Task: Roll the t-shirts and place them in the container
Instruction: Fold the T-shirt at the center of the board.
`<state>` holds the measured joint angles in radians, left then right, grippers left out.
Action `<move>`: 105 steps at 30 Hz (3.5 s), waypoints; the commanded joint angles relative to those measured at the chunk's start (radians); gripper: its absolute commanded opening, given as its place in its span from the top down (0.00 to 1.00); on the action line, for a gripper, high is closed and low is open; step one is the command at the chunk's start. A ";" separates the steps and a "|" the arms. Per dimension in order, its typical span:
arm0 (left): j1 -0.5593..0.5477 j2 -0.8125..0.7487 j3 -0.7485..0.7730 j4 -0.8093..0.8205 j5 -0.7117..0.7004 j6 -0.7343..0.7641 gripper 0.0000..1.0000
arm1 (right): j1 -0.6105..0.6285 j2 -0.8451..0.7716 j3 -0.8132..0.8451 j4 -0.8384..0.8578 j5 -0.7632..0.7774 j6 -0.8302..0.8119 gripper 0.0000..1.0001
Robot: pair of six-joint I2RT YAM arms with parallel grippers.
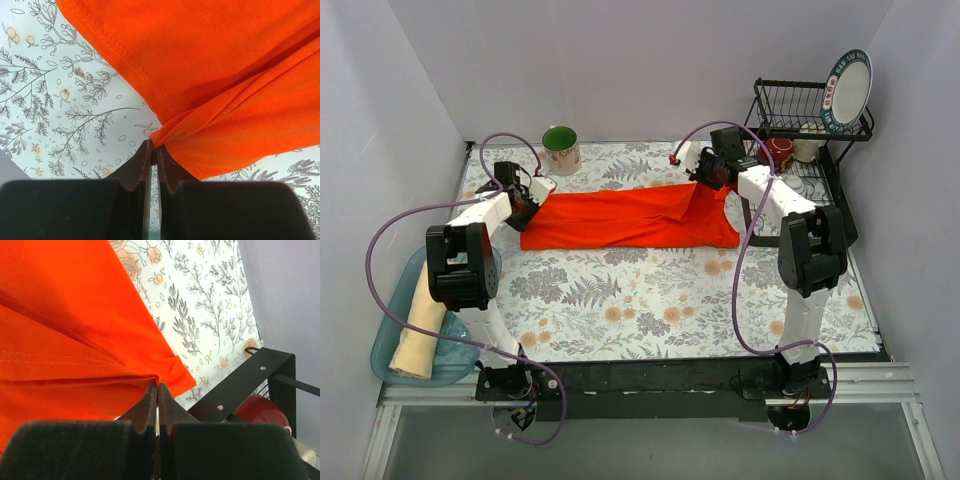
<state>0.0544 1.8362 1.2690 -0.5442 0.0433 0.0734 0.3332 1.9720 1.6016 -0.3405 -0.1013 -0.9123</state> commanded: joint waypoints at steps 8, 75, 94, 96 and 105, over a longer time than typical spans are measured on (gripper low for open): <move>-0.007 0.024 0.049 0.081 -0.060 -0.063 0.97 | -0.006 0.071 0.089 0.070 0.038 0.049 0.99; 0.013 -0.222 -0.359 0.001 0.089 -0.138 0.86 | -0.097 -0.082 -0.203 -0.584 -0.141 0.050 0.99; 0.027 -0.262 -0.362 -0.010 0.098 -0.132 0.78 | -0.102 -0.068 -0.164 -0.578 -0.262 0.006 0.60; 0.025 -0.256 -0.358 -0.011 0.096 -0.136 0.78 | -0.102 -0.050 -0.151 -0.569 -0.264 0.006 0.60; 0.025 -0.229 -0.347 -0.016 0.092 -0.146 0.77 | -0.100 0.053 -0.094 -0.557 -0.278 0.003 0.73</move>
<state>0.0765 1.5932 0.9012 -0.5545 0.1383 -0.0677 0.2356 1.9903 1.4578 -0.9089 -0.3470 -0.9062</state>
